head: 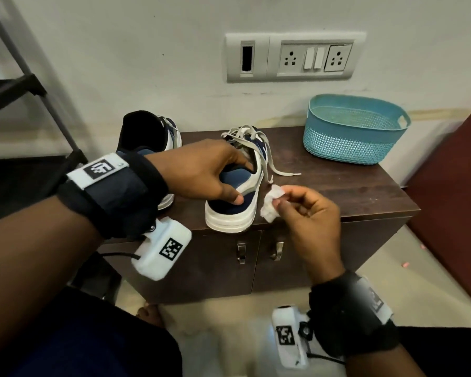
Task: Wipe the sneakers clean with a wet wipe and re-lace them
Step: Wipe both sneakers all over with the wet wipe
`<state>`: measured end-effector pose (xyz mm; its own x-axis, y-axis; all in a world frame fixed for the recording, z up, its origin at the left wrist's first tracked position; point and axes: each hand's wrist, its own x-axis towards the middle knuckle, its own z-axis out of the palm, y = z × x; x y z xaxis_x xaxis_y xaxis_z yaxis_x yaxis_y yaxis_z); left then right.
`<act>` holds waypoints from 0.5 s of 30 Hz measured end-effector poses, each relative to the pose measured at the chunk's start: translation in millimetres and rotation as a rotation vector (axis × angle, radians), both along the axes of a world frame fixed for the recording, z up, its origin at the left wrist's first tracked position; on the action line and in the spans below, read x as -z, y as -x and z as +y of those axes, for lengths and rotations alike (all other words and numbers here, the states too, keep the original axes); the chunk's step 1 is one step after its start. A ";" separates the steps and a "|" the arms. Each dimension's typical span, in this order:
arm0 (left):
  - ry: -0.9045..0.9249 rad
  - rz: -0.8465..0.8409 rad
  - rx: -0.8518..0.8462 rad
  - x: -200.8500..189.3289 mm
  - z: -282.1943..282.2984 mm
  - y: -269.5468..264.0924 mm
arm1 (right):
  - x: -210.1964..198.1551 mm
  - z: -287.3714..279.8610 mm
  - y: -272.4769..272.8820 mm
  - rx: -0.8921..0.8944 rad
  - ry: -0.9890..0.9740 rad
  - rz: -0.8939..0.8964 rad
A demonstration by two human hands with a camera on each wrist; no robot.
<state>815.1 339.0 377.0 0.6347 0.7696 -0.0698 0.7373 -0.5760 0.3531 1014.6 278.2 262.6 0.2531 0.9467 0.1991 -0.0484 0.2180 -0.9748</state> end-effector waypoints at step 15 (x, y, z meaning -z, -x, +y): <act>-0.051 0.019 -0.050 9.4 9.7 -42.5 | 22.4 -32.6 20.2 0.203 -0.149 -0.271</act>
